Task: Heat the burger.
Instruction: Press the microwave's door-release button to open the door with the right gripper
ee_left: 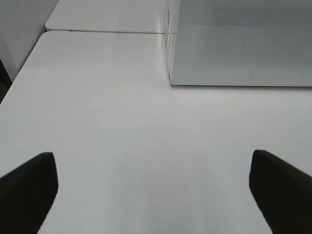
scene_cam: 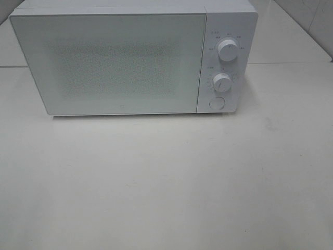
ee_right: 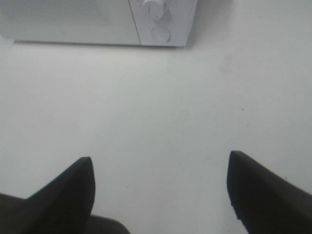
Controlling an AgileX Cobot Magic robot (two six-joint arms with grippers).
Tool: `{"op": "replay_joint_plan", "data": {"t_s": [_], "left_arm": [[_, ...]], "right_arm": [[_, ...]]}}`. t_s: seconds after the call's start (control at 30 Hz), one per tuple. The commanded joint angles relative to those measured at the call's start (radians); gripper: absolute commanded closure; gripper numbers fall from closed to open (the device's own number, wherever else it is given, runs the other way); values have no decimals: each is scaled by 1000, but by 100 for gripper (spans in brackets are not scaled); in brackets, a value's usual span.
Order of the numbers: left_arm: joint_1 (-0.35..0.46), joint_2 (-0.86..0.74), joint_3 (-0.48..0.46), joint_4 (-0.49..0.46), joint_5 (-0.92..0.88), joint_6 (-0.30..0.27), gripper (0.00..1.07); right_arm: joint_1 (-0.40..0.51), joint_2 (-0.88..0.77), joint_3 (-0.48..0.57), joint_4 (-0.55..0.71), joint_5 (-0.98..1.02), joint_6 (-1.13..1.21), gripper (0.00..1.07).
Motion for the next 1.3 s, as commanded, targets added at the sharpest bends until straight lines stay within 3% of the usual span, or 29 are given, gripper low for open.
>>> {"op": "replay_joint_plan", "data": {"t_s": [0.03,0.13,0.47,1.3], "left_arm": [[1,-22,1,-4,-5,2,4],[1,-22,1,-4,-5,2,4],[1,-22,1,-4,-5,2,4],[1,-17,1,-4,-5,2,4]], "right_arm": [[-64,-82,-10,1,39,-18,29],[-113,-152,-15,-2,134,-23,30],[-135,-320,10,-2,177,-24,32],[-143,-320,10,-3,177,-24,32]]}}
